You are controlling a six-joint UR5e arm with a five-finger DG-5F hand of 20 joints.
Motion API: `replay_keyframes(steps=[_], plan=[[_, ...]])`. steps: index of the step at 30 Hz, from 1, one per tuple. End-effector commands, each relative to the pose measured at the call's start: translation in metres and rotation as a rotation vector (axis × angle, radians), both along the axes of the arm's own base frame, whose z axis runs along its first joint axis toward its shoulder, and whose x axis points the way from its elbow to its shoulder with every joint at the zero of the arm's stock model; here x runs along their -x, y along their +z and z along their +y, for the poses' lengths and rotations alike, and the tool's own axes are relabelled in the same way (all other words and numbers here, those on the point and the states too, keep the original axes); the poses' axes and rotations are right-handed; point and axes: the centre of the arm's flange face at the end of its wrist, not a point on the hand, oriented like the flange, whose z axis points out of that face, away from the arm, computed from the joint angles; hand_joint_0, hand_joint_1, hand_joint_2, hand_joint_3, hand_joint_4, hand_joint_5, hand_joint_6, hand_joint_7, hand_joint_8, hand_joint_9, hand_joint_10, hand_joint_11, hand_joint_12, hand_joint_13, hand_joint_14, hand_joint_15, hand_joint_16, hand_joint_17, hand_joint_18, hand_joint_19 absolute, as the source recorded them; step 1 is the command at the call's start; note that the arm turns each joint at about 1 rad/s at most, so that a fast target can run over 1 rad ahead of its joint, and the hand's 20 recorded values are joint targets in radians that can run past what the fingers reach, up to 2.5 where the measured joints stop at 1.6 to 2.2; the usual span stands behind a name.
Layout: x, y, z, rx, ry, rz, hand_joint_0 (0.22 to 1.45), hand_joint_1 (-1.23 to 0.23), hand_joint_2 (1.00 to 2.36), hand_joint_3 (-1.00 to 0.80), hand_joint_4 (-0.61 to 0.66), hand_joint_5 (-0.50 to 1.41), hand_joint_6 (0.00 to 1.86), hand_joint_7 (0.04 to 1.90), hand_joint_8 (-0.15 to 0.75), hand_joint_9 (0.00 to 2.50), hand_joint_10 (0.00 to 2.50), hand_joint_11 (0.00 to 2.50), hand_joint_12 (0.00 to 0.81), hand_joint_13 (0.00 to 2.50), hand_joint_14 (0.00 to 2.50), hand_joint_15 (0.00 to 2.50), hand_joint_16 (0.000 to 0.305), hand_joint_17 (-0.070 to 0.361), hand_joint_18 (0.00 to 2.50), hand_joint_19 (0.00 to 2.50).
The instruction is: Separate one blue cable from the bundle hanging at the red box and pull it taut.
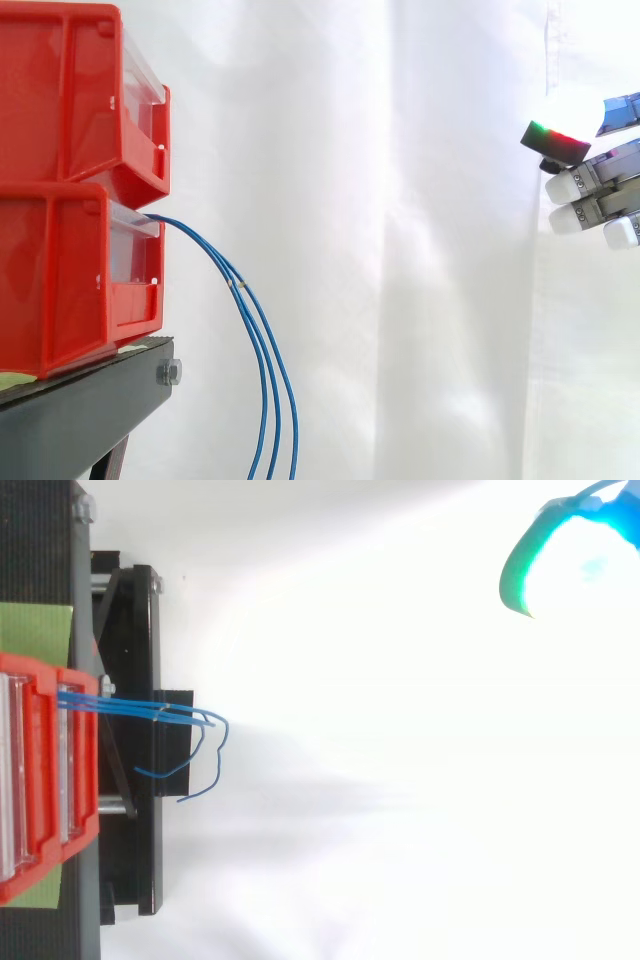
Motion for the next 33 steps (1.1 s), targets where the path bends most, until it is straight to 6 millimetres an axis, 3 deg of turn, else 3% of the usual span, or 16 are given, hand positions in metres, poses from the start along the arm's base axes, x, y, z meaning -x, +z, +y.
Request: replay_keyframes(steps=[1,18,22,28,29,33], plan=[[0.0,0.001,0.0,0.0,0.0,-0.001,0.57,-0.53,1.0,-0.5,0.23,-0.21,0.5,0.8,0.247,0.49,0.0,0.08,0.273,0.33,0.0,0.0,0.037,0.082,0.36,0.24],[0.0,0.0,0.0,-0.001,-0.002,-0.004,0.57,-0.53,1.0,-0.5,0.24,-0.2,0.5,0.8,0.255,0.53,0.0,0.11,0.264,0.35,0.0,0.0,0.035,0.078,0.36,0.2],[-0.005,-0.009,0.001,0.012,0.004,0.011,0.57,-0.53,1.0,-0.5,0.24,-0.2,0.5,0.8,0.256,0.54,0.0,0.12,0.263,0.35,0.0,0.0,0.034,0.077,0.36,0.2],[-0.025,-0.043,0.005,0.023,-0.002,0.013,0.57,-0.52,1.0,-0.5,0.25,-0.2,0.5,0.8,0.264,0.57,0.0,0.13,0.265,0.37,0.0,0.0,0.033,0.075,0.38,0.2],[-0.036,-0.068,0.005,0.037,-0.024,0.019,0.57,-0.52,1.0,-0.5,0.25,-0.2,0.5,0.8,0.264,0.57,0.0,0.13,0.265,0.37,0.0,0.0,0.033,0.075,0.38,0.2],[-0.052,-0.106,0.006,0.053,-0.046,0.034,0.57,-0.52,1.0,-0.5,0.25,-0.2,0.5,0.8,0.266,0.57,0.0,0.12,0.266,0.38,0.0,0.0,0.033,0.075,0.38,0.2]])
